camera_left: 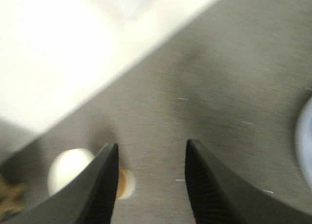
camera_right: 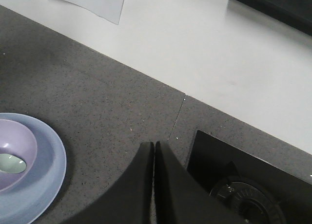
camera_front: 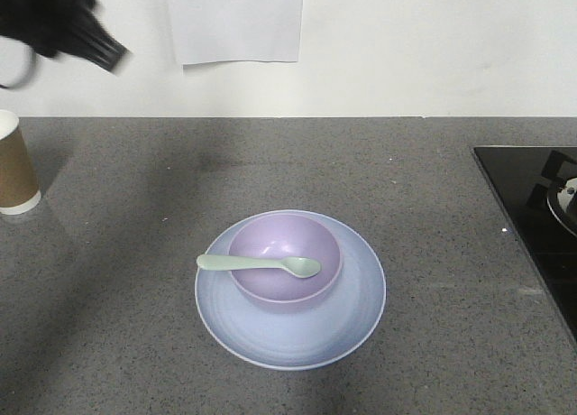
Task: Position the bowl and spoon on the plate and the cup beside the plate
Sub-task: 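Release the spoon and raise the left gripper away, then move the left gripper down over the brown paper cup rim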
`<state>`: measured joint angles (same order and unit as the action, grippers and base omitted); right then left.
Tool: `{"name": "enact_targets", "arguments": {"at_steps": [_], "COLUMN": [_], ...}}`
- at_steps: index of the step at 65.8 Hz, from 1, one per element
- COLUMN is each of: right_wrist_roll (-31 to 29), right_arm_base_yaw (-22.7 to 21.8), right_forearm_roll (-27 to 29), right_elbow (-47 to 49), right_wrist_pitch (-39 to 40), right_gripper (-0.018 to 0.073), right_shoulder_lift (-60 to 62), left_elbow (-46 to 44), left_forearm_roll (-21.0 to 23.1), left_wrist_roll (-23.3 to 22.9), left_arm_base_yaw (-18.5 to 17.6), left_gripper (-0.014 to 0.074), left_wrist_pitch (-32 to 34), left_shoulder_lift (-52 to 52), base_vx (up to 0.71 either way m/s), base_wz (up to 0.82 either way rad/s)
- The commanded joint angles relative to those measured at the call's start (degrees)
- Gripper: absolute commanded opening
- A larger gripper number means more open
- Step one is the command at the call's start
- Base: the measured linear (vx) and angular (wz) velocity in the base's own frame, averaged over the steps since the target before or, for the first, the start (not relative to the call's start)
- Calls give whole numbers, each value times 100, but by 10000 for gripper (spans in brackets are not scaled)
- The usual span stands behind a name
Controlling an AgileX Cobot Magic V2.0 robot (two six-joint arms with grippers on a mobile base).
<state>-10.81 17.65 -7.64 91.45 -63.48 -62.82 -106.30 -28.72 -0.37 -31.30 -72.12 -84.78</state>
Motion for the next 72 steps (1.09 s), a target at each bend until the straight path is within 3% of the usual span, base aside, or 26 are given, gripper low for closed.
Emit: {"name": "enact_targets", "arguments": {"at_steps": [1,8,17,30,40,48,60,72], "right_wrist_roll": [6,6,6,-11,-26,-40,-40,-40], "right_arm_base_yaw": [-37,-37,-37,-37,-37,-37,-37,-37], "right_forearm_roll": [-95,-95,-95,-95,-95,-95,-95,-95], "right_elbow": [149,149,149,149,149,149,149,149], "right_wrist_pitch": [363,363,358,346,265,245,234,216], "right_gripper": [-6,-6,-6,-6,-6,-6,-6,-6], "right_shoulder_lift": [-24,-47,-44,-44,-44,-44,-44,-44], "left_elbow": [-173,-173,-168,-168,-168,-168,-168,-168], "left_forearm_roll": [-1032,-1711,-2157,-2635,-2626,-2126,-760,728], "left_wrist_roll": [-267,-495,-738,-992,-1338,-1389,-1177,-740], "left_arm_base_yaw": [-19,98,499,1293,1896,2478,3326,4061], "left_gripper": [286,264,239,234,235,235,235,237], "left_wrist_pitch": [30,32,32,75,431,802,1345,1383], "left_shoulder_lift": [567,966,1376,1578,1329,898,113,-451], "base_vx": [0,0,0,0,0,0,0,0], "base_wz": [0,0,0,0,0,0,0,0]}}
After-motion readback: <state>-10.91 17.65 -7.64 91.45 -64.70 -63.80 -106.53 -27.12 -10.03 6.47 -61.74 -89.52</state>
